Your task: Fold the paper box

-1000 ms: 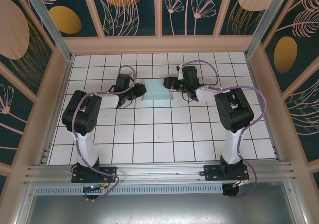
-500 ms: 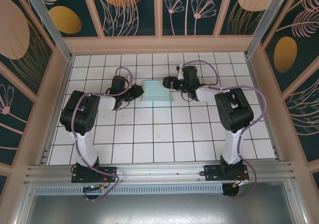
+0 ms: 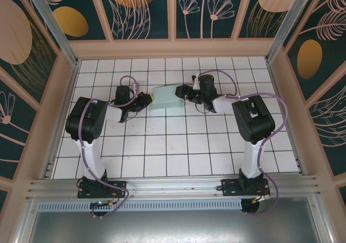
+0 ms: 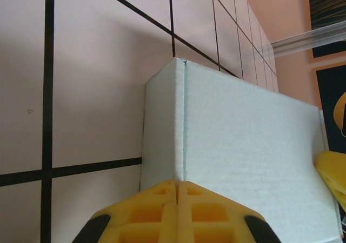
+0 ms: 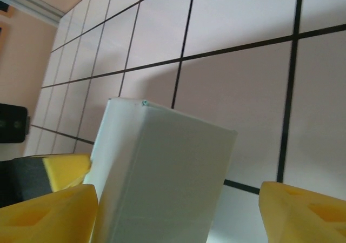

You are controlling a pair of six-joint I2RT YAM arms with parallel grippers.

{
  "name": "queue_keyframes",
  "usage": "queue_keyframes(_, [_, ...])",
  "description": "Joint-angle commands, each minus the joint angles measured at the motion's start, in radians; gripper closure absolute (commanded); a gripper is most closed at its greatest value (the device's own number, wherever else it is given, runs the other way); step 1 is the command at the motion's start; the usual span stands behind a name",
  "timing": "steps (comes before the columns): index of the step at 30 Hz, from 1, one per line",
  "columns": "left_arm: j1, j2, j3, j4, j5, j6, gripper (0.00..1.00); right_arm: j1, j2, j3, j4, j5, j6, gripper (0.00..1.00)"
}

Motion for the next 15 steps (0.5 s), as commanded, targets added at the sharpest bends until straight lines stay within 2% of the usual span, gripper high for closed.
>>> queue_keyframes(1, [0.004, 0.038, -0.008, -0.035, 0.019, -0.007, 0.97, -0.004, 0.024, 0.009, 0.097, -0.093, 0.074, 0.22])
queue_keyframes(7, [0.003, 0.039, -0.003, -0.046, 0.014, 0.002, 0.96, -0.005, 0.061, 0.064, 0.15, -0.173, 0.129, 0.31])
queue_keyframes(10, [0.004, 0.03, -0.004, -0.056, 0.002, 0.023, 0.94, -0.006, 0.062, 0.089, 0.133, -0.175, 0.128, 0.47])
queue_keyframes(13, [0.003, -0.001, -0.02, -0.063, -0.043, 0.05, 0.93, -0.01, 0.06, 0.098, 0.131, -0.177, 0.134, 0.5])
queue_keyframes(15, [0.004, -0.03, -0.026, -0.065, -0.064, 0.075, 0.88, -0.012, 0.056, 0.1, 0.134, -0.18, 0.14, 0.5])
